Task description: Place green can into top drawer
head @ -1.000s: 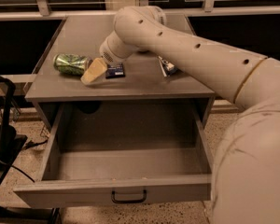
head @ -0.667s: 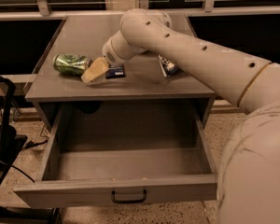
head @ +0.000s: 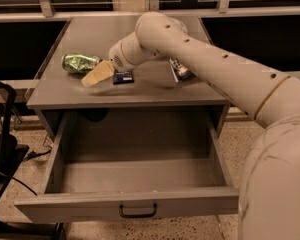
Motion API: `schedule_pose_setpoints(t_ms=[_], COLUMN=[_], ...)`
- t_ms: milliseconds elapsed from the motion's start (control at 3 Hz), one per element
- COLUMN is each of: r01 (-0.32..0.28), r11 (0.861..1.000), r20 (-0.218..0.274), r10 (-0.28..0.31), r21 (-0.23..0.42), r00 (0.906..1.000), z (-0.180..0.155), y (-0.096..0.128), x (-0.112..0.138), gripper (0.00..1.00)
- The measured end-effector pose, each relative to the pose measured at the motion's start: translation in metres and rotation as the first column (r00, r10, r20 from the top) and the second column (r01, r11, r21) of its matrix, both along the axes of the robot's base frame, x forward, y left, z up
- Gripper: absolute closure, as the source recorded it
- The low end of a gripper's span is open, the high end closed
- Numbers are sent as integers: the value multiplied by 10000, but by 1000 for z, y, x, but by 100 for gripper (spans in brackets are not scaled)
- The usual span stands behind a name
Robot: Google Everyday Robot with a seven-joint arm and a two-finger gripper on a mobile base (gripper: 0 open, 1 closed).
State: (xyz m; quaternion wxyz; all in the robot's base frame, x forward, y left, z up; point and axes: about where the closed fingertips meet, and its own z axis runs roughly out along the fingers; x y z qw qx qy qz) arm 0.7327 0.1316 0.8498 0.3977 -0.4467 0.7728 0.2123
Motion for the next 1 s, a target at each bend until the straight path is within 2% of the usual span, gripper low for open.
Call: schedule_pose_setpoints(t_ms=[333,667,1000], r01=[-273,-819,-1100], r11=[9991,9942,9902], r20=[-117,-55,55], r10=[276,824,1099], r21=[324,692,855], r00=[9995,9966,9939], z=[1,2,2], y=[7,22,30], x=[-2,-1,1], gripper=[0,0,0])
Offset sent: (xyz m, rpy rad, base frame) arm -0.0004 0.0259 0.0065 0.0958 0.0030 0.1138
